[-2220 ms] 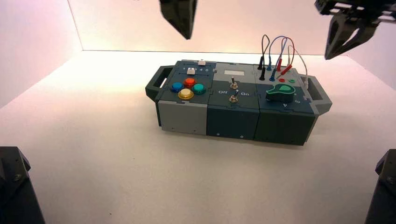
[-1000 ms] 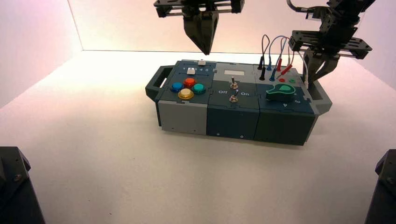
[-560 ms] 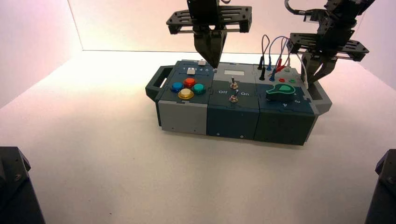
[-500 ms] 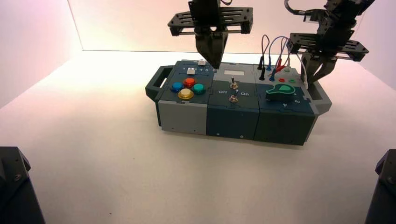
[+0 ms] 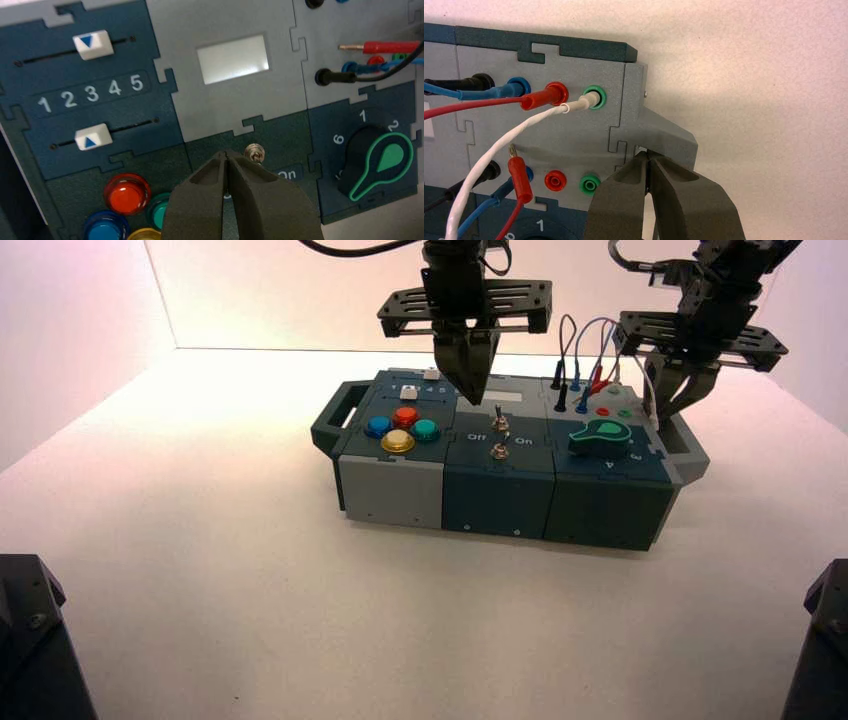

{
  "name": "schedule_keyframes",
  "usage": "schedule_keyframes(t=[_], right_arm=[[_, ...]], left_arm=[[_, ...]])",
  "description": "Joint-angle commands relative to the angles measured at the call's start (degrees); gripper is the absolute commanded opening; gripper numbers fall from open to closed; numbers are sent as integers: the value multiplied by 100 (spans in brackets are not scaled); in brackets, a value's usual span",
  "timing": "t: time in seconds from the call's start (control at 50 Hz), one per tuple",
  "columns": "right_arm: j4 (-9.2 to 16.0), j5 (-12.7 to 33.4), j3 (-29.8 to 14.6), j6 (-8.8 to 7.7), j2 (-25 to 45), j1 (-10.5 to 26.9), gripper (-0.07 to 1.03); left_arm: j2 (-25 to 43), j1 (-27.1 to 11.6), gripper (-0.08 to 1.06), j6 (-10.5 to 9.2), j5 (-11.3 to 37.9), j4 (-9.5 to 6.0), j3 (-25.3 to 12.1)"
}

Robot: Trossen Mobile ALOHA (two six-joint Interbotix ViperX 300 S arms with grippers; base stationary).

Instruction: Flip the top switch on with the left gripper.

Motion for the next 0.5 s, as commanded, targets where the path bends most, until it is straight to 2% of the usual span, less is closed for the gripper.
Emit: schedule_keyframes(t=[0.02,0.12,0.38,0.5], right_arm=[[-18,-141,-88,-18,35,-35,-2],[-18,-149,-88,-18,35,-35,-2],[-18,-149,-79,-18,44,-35,-2],[-9,-149,-70,-18,44,-35,-2]], left_arm=[[-88,-26,-3,53,0,-53,-149],[-70,-26,-3,97,35,-123,-167],[26,-26,-3,378,88,-483,-220],[62,-35,-3,422,97,-527,-264]])
